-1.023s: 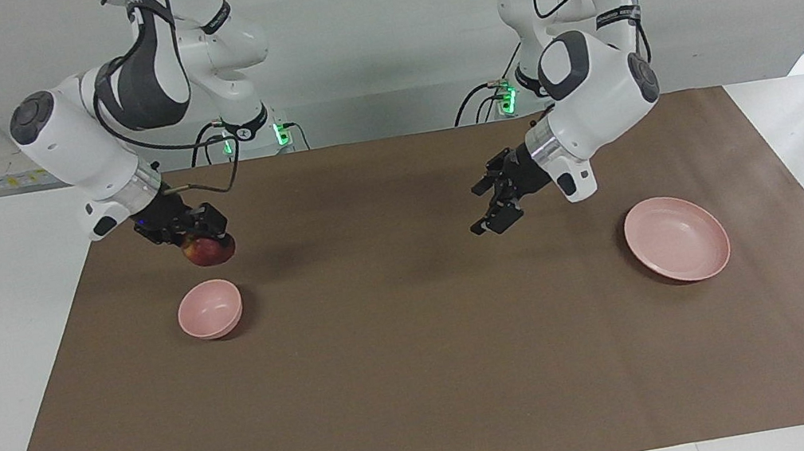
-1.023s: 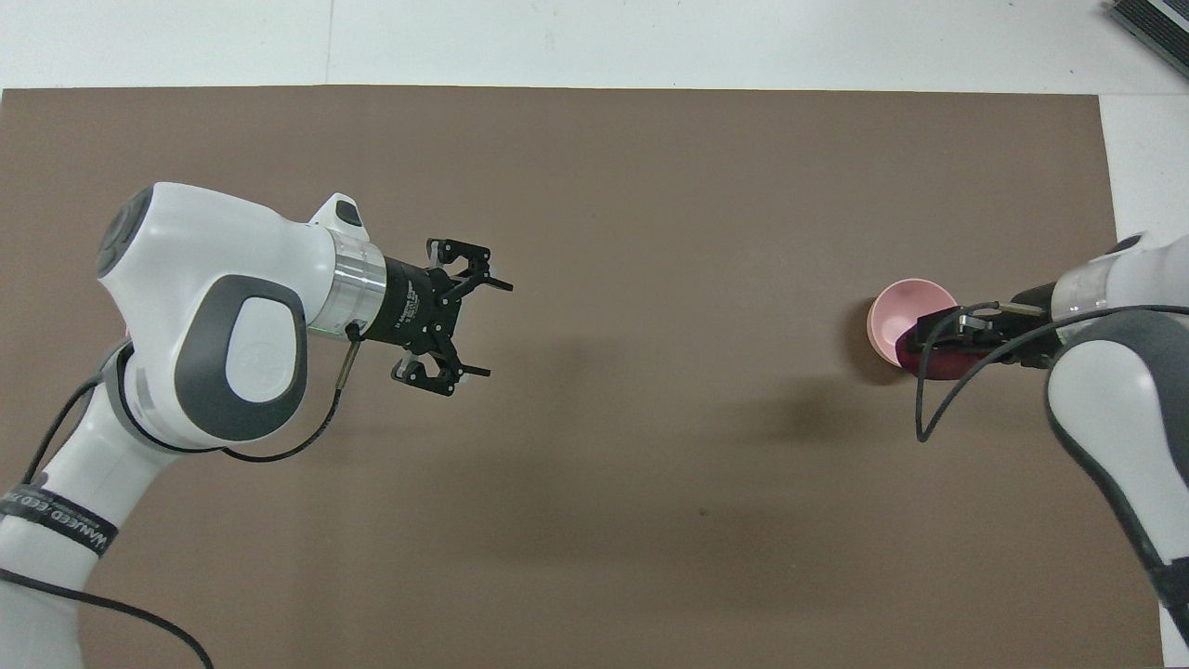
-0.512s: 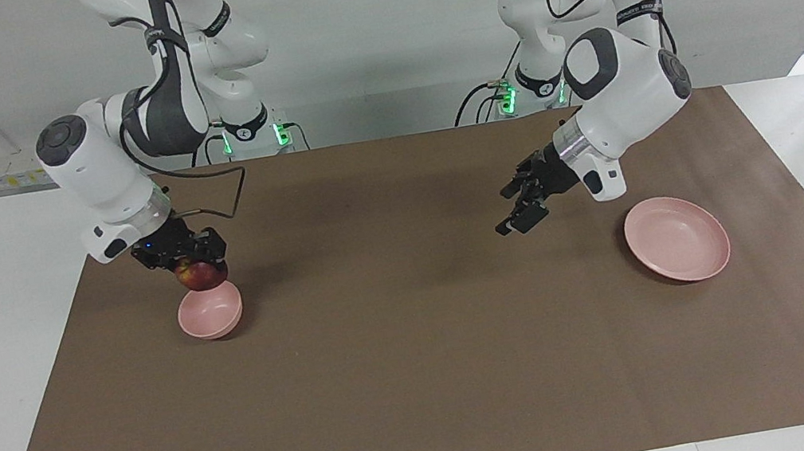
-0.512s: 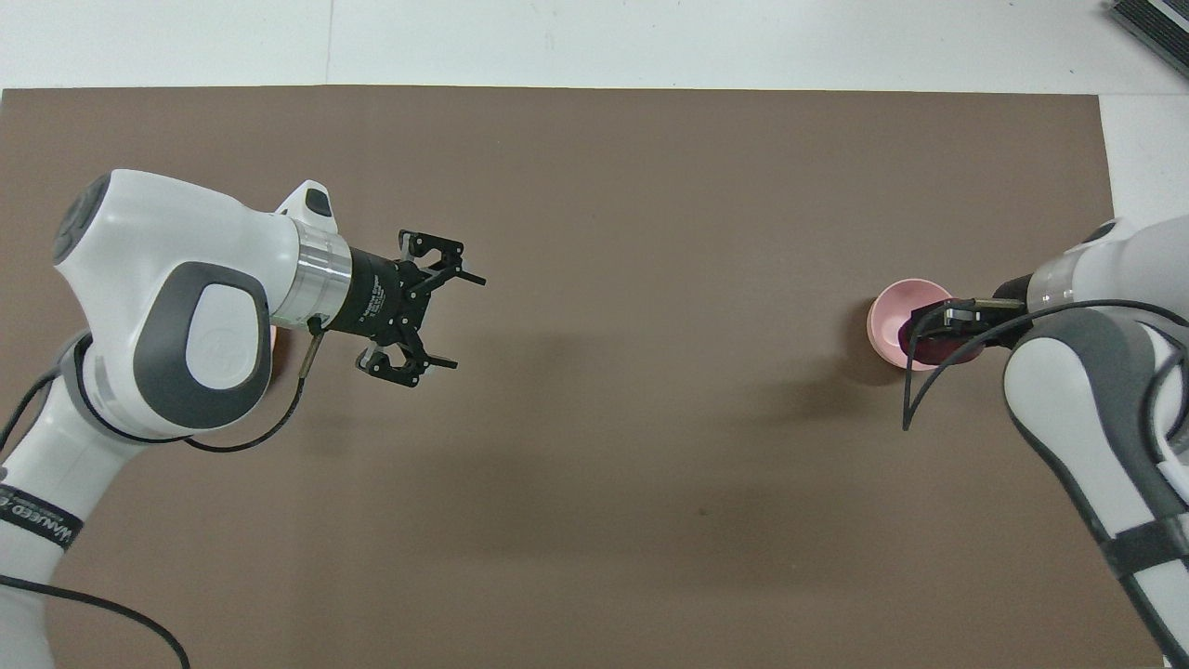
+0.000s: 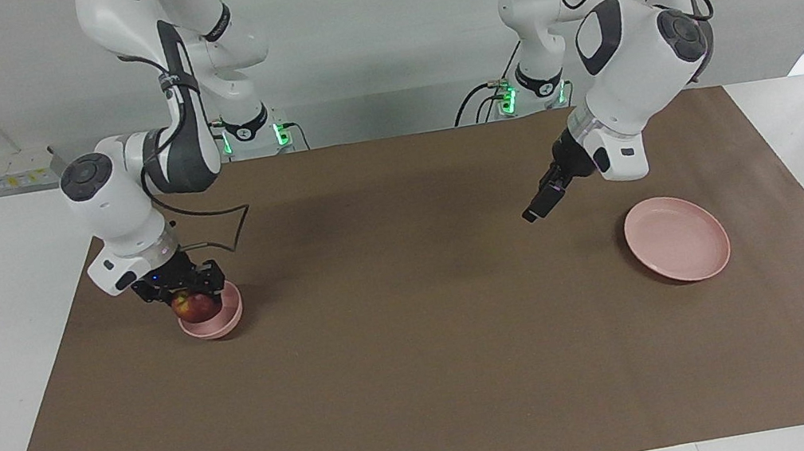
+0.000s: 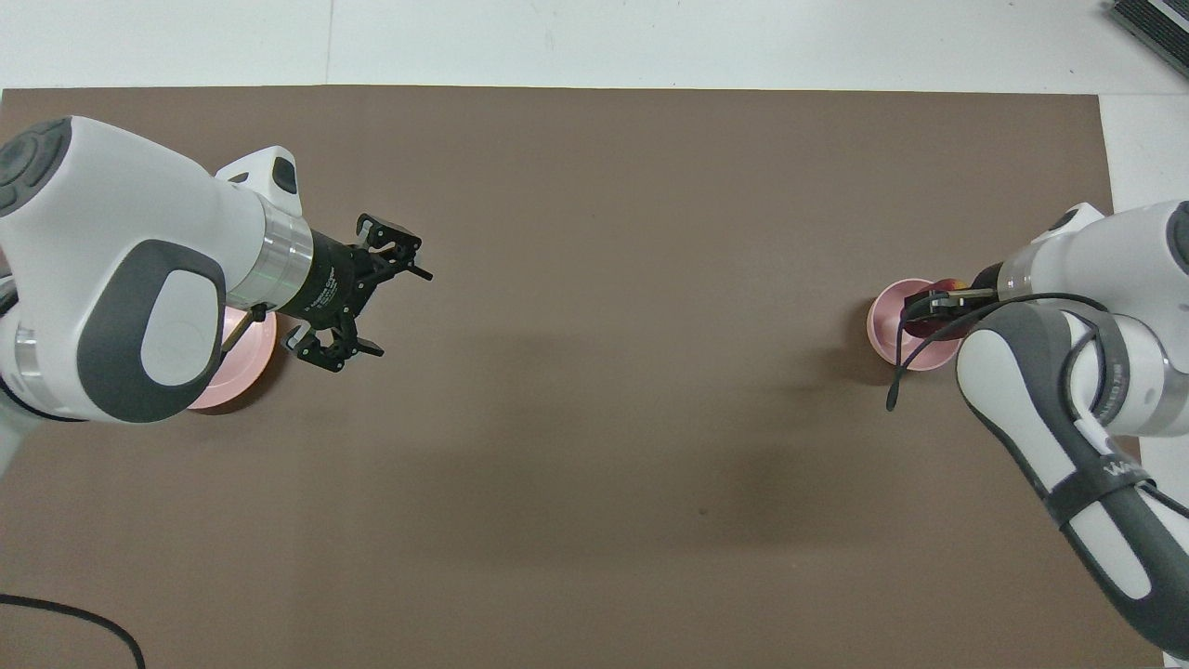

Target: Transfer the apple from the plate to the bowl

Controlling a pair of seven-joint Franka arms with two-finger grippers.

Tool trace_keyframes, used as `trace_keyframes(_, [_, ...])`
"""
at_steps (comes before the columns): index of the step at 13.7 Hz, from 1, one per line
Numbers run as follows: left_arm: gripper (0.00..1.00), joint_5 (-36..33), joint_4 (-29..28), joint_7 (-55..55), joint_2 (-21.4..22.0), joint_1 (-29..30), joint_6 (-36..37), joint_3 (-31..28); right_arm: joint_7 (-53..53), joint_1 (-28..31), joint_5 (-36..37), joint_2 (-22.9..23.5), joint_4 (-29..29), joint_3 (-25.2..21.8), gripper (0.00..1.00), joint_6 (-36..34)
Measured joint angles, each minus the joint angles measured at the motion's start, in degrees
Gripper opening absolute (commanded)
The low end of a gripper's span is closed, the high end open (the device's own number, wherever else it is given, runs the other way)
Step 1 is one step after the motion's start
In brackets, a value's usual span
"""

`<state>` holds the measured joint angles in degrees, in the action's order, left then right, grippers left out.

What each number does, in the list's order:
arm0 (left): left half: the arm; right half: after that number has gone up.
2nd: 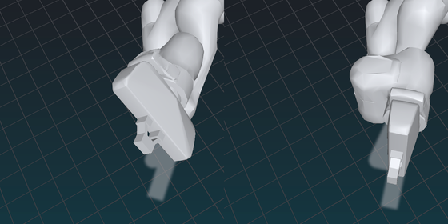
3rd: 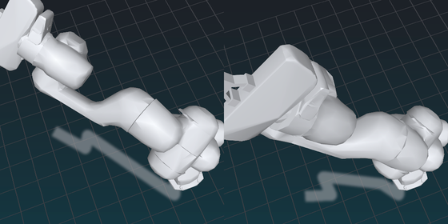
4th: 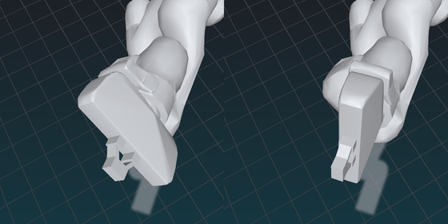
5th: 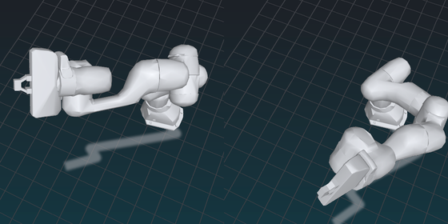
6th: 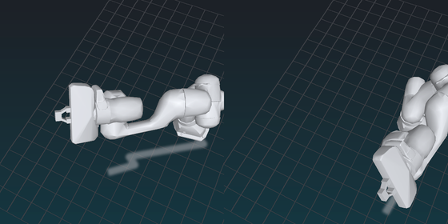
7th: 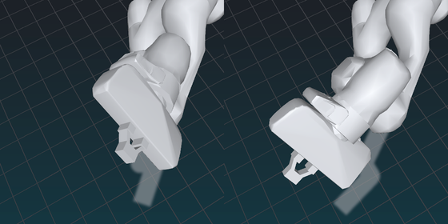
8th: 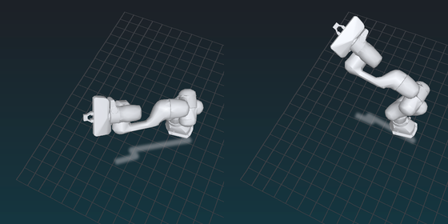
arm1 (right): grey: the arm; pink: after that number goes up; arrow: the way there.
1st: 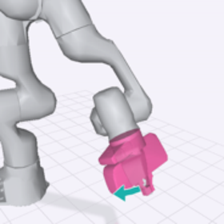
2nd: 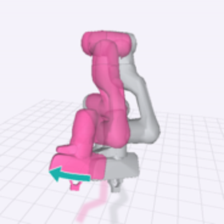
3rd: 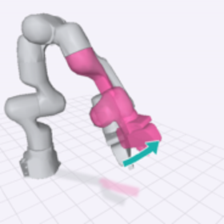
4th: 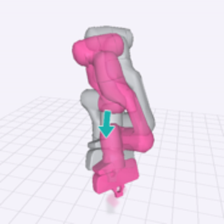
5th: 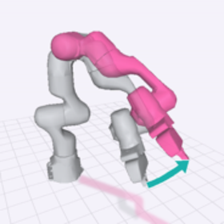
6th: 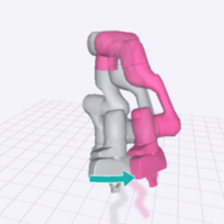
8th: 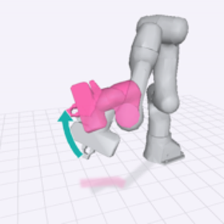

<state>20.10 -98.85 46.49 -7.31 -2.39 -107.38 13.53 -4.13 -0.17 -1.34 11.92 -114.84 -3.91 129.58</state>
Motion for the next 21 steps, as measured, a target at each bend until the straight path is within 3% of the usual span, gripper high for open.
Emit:
trace_keyframes(9, [1.0,-1.2,2.7,-25.9,3.5,7.1,4.9,-1.7,0.7,-0.3,0.0,1.6,0.0,0.1,0.0,0.0])
trace_keyframes(11, [1.0,-6.0,4.0,-30.5,4.8,7.9,6.9,-2.8,1.2,-1.0,0.0,1.8,0.0,0.2,0.01,0.0])
trace_keyframes(12, [1.0,-8.3,4.6,-31.3,5.5,7.6,7.9,-3.3,1.3,-1.2,0.0,2.0,0.0,0.2,0.13,0.0])
trace_keyframes(14, [1.0,-10.7,5.2,-34.0,7.1,5.3,9.6,-6.0,1.5,-1.3,0.0,2.4,0.0,0.2,0.59,0.0])
trace_keyframes(15, [1.0,-11.0,5.2,-36.0,7.8,3.1,9.9,-8.7,1.7,-1.3,0.0,2.5,0.0,0.2,0.72,0.0])
trace_keyframes(18, [1.0,-11.2,5.3,-44.2,9.7,-2.5,11.6,-17.8,1.8,-1.2,0.0,2.9,0.0,0.2,0.99,0.0])
trace_keyframes(21, [1.0,-12.8,5.3,-48.5,11.6,-3.2,15.2,-19.7,1.9,-1.2,0.0,2.9,0.1,0.2,1.0,0.0])
